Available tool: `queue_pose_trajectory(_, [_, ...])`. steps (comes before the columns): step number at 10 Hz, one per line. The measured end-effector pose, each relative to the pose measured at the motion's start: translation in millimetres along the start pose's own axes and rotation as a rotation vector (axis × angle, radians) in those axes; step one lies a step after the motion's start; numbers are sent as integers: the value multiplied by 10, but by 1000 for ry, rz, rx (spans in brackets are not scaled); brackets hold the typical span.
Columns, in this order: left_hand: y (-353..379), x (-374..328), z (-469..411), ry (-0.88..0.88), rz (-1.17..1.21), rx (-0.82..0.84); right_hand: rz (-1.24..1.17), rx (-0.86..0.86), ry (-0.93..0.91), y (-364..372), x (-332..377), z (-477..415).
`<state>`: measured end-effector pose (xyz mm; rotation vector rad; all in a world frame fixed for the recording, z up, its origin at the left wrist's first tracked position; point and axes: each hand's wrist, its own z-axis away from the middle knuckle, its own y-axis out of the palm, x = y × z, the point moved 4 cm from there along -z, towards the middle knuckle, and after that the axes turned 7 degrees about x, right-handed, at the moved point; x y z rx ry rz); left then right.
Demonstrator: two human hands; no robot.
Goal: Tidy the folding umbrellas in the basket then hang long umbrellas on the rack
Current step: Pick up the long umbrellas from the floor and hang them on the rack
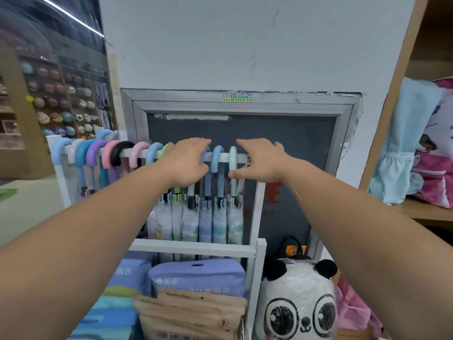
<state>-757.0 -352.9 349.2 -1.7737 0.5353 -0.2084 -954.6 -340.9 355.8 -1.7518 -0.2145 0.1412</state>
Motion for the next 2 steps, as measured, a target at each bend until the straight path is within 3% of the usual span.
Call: queue_pose_trajectory(2, [-52, 78, 527, -79, -26, -104, -101, -115, -1, -46, 114, 445])
